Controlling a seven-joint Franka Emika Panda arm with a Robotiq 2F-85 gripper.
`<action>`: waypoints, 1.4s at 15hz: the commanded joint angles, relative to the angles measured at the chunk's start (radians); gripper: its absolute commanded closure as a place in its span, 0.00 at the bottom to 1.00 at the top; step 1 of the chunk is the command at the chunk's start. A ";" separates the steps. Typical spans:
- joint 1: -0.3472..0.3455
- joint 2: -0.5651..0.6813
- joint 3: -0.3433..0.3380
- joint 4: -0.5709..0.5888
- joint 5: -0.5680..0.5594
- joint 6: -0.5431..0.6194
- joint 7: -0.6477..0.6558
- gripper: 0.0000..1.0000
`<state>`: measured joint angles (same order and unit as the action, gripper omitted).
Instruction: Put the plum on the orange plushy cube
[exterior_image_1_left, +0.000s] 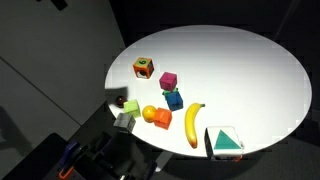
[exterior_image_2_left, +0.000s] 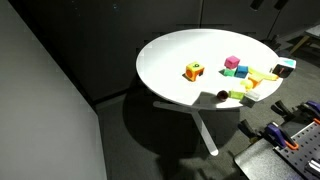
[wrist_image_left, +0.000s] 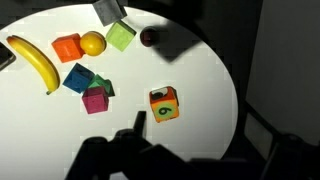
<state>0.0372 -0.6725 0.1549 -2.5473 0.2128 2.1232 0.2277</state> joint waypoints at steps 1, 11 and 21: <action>-0.043 0.095 0.001 0.088 -0.063 -0.030 0.065 0.00; -0.080 0.281 -0.046 0.161 -0.193 -0.036 0.057 0.00; -0.067 0.402 -0.127 0.155 -0.188 0.004 -0.059 0.00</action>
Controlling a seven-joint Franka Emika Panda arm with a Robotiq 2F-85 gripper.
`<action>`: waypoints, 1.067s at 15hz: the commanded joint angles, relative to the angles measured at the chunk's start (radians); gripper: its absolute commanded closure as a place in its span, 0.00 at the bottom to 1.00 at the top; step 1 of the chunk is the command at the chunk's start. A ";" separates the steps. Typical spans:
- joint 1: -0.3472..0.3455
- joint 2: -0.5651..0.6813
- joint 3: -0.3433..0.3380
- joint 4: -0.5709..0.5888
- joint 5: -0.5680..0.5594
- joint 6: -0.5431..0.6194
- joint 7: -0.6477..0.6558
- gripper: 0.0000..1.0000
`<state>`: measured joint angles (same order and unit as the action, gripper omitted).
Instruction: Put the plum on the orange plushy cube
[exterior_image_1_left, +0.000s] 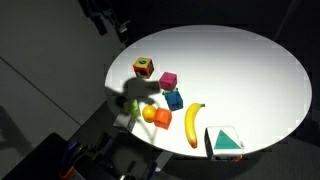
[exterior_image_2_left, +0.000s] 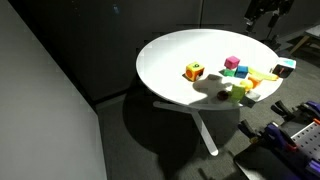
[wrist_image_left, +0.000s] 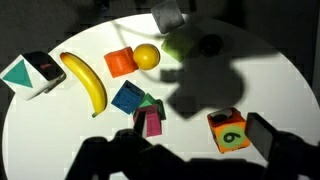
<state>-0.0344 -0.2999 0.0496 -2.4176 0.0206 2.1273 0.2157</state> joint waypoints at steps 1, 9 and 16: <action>0.004 0.033 -0.024 0.027 0.000 -0.001 -0.050 0.00; 0.005 0.025 -0.020 0.008 -0.001 0.001 -0.028 0.00; 0.008 0.078 -0.022 0.024 -0.007 -0.008 -0.046 0.00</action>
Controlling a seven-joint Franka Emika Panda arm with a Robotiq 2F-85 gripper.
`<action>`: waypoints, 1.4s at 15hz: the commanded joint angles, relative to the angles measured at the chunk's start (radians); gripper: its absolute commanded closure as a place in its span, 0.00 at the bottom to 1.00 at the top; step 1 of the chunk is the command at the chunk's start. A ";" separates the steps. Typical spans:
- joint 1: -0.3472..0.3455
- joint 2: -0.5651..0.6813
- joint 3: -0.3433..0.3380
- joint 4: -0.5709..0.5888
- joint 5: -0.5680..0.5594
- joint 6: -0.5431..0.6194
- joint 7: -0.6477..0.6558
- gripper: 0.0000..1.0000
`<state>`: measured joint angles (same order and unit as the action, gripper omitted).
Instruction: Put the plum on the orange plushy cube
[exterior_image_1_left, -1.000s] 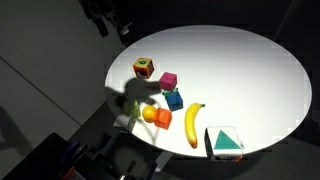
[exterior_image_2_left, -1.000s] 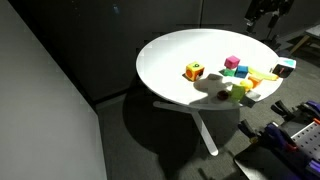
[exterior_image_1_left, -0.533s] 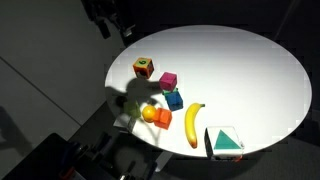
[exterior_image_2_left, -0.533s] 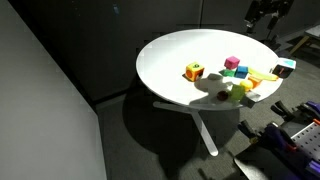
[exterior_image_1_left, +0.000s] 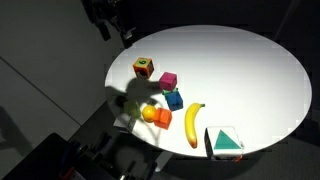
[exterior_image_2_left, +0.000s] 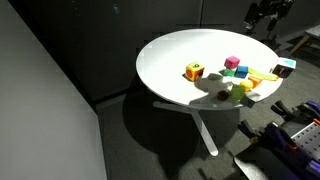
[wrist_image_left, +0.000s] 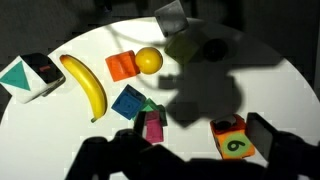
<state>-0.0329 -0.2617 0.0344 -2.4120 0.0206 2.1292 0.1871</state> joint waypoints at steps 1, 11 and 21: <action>0.006 0.053 -0.007 0.018 -0.010 -0.009 -0.020 0.00; 0.011 0.183 -0.018 0.019 -0.053 0.014 -0.116 0.00; 0.043 0.346 -0.007 0.053 -0.206 0.067 -0.227 0.00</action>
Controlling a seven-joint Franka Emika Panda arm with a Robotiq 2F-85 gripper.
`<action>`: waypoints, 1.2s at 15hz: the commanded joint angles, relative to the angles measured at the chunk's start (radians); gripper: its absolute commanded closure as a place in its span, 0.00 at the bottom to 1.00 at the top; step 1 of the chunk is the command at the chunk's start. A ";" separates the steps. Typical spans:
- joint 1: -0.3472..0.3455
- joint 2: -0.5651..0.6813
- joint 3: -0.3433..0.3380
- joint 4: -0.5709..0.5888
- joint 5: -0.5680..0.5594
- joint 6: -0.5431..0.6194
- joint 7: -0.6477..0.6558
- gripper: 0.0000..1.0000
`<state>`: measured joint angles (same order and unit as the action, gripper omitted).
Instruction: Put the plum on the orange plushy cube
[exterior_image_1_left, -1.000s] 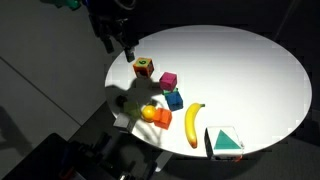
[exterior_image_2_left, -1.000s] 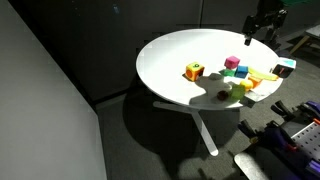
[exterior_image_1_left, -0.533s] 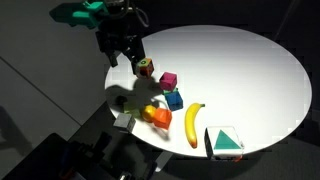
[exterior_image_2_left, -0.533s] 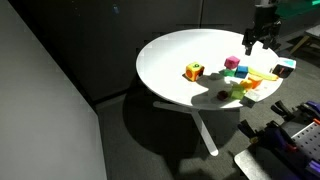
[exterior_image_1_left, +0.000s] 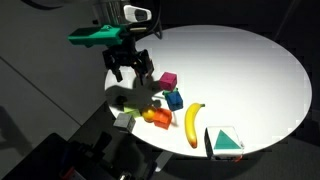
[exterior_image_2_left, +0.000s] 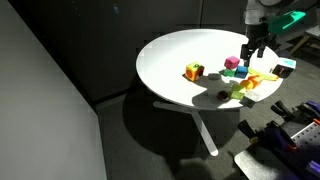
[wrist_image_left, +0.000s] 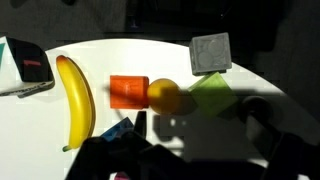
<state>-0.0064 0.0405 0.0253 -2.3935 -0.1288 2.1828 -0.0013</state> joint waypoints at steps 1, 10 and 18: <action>0.023 0.058 0.005 0.040 -0.081 0.026 -0.046 0.00; 0.044 0.162 0.031 0.070 -0.082 0.206 -0.209 0.00; 0.047 0.192 0.034 0.057 -0.064 0.257 -0.259 0.00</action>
<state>0.0424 0.2331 0.0582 -2.3380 -0.1932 2.4428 -0.2601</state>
